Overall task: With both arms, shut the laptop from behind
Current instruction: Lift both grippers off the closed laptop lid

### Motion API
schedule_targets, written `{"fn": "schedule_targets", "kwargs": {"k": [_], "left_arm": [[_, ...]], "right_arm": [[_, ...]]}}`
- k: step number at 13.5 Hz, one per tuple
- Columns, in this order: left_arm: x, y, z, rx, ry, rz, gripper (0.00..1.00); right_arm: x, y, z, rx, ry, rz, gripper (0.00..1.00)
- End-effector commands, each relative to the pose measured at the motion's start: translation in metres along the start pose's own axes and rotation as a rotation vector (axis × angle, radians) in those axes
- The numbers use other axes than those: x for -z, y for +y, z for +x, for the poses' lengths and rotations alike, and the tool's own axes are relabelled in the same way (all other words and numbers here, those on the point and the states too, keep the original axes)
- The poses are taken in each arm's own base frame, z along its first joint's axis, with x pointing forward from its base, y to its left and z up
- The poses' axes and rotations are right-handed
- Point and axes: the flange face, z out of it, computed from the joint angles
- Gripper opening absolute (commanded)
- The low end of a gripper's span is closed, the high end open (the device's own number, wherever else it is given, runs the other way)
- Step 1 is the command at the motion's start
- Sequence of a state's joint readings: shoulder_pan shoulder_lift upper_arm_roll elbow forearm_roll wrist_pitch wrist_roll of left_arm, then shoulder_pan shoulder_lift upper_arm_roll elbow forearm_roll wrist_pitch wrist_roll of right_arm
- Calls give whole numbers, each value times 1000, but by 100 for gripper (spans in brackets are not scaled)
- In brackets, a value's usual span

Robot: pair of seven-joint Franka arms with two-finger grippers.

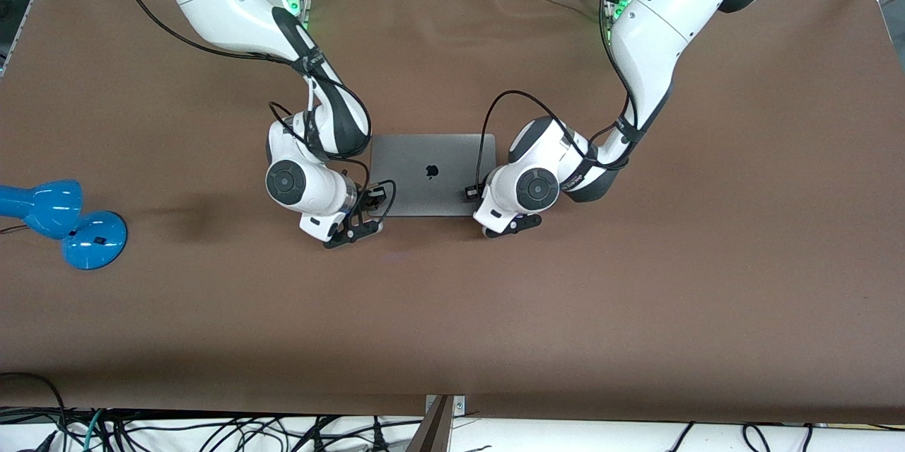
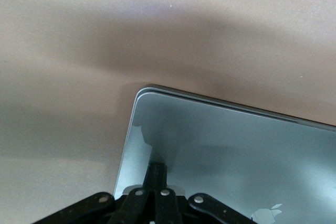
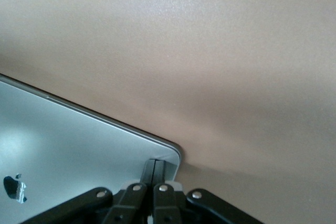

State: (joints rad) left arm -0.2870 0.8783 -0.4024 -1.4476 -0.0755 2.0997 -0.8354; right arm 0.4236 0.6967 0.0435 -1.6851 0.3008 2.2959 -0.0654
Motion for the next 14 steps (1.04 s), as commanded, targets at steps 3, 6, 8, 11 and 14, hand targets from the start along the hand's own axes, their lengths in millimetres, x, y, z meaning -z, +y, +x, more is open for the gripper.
{"fn": "schedule_targets", "kwargs": {"k": [3, 6, 8, 11, 14], "left_arm": [[0, 6, 3, -27, 36, 19, 0], [8, 5, 4, -28, 46, 14, 33], [40, -6, 13, -13, 63, -1, 100], [96, -23, -5, -43, 22, 84, 100], [165, -46, -27, -76, 16, 137, 100]], "right_arm": [[27, -16, 17, -15, 52, 27, 25], [56, -29, 8, -139, -10, 24, 65], [91, -26, 6, -134, -6, -21, 88], [147, -28, -10, -57, -23, -153, 100], [211, -18, -30, -36, -19, -247, 100]]}}
